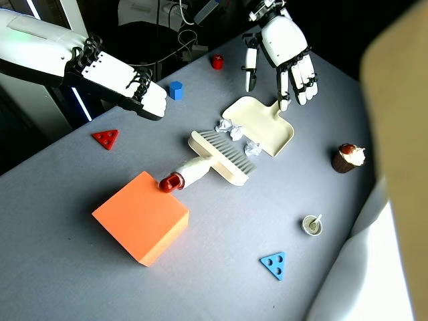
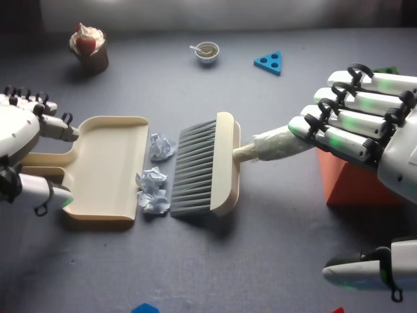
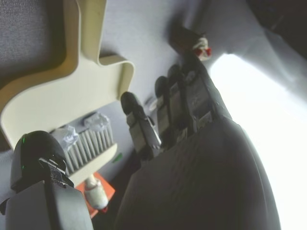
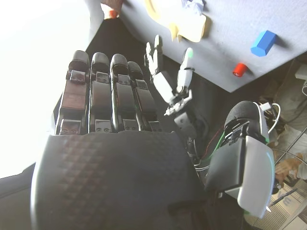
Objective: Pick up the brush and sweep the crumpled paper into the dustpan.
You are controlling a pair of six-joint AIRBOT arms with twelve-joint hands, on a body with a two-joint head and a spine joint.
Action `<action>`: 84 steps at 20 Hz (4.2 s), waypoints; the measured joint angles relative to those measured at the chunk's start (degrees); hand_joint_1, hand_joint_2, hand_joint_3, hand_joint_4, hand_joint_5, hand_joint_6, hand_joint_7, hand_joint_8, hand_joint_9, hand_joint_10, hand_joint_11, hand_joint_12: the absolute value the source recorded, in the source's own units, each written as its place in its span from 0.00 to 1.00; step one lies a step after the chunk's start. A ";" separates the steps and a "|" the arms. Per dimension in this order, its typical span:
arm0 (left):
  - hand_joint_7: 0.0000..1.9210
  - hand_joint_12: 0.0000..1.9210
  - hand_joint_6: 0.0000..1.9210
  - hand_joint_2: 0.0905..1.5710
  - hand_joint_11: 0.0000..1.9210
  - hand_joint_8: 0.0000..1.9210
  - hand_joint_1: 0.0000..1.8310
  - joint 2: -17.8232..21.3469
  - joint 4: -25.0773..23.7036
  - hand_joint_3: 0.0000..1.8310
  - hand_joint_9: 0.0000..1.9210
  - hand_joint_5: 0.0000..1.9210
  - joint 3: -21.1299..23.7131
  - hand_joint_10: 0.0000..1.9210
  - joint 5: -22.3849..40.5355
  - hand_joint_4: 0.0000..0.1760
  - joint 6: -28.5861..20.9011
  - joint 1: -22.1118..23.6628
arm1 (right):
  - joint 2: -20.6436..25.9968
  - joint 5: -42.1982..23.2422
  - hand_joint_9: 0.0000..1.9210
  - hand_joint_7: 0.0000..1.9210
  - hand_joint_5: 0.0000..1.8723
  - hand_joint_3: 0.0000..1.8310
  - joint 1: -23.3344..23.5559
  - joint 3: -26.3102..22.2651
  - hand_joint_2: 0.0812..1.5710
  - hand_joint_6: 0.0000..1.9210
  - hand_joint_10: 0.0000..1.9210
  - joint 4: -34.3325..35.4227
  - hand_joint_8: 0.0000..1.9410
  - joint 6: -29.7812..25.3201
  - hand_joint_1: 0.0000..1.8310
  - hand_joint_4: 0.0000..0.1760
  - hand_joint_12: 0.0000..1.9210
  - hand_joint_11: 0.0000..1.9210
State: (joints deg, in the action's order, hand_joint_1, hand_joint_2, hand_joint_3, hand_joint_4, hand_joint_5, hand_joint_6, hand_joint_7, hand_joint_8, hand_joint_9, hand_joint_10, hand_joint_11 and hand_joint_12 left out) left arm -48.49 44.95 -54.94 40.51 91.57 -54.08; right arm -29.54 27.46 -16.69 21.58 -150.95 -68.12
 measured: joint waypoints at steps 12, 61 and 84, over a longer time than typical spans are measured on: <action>0.16 0.04 0.01 0.59 0.11 0.01 0.37 -2.75 -2.05 0.00 0.13 0.29 -4.02 0.01 5.57 1.00 -3.21 -4.79 | 0.00 -0.02 0.11 0.11 0.10 0.00 0.00 0.00 0.59 0.01 0.01 -0.85 0.01 0.00 0.00 0.00 0.01 0.10; 0.30 0.16 0.39 0.65 0.15 0.00 0.61 -8.50 -12.63 0.00 0.23 0.58 -12.85 0.01 5.51 0.00 -10.67 -7.06 | 0.00 0.00 0.11 0.12 0.11 0.00 0.00 0.00 0.61 0.00 0.00 -1.57 0.00 0.00 0.00 0.00 0.00 0.10; 0.20 0.34 0.44 0.67 0.02 0.00 0.57 -8.13 -14.97 0.00 0.16 0.55 -14.58 0.00 -1.66 0.91 -10.45 -2.80 | -21.55 35.41 0.10 0.10 0.08 0.00 -6.88 0.94 0.54 0.00 0.00 19.47 0.00 23.96 0.57 0.00 0.00 0.10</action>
State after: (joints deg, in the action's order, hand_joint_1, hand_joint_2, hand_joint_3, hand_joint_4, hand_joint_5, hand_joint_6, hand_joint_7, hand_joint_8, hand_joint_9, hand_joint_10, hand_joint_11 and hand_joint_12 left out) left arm -56.62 29.98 -69.52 38.85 81.12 -56.88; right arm -51.09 62.87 -23.57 22.52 -131.48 -44.16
